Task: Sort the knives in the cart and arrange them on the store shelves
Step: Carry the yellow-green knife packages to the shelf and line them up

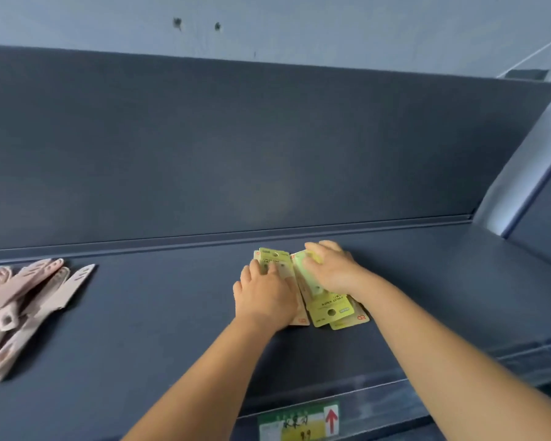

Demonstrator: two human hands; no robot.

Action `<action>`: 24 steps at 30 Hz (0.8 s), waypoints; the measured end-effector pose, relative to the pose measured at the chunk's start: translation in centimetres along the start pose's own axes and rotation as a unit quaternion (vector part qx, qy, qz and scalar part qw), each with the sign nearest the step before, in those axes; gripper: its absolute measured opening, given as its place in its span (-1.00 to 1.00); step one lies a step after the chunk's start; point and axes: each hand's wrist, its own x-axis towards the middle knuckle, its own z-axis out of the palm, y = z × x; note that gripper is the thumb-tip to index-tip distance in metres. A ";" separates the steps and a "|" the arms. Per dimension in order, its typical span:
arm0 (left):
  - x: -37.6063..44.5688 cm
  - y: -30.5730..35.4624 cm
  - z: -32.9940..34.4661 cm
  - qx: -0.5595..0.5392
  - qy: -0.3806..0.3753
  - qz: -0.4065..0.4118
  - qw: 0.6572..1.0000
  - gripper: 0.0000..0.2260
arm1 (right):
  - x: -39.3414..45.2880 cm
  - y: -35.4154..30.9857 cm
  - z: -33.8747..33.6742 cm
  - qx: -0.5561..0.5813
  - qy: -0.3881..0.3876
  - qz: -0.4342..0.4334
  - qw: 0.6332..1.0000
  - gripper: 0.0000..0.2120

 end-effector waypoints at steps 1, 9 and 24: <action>0.1 0.0 0.1 0.007 -0.009 0.003 1.000 -0.57 | -0.2 0.1 0.1 -0.026 -0.019 -0.010 0.999 -0.51; -0.7 0.7 -0.3 0.010 0.048 0.017 0.999 -0.58 | -0.9 0.1 -0.2 -0.050 0.001 -0.031 0.998 -0.49; -8.3 6.1 -0.4 -0.135 0.197 0.335 0.912 -0.65 | -16.4 2.7 -2.3 -0.035 0.362 0.009 0.932 -0.58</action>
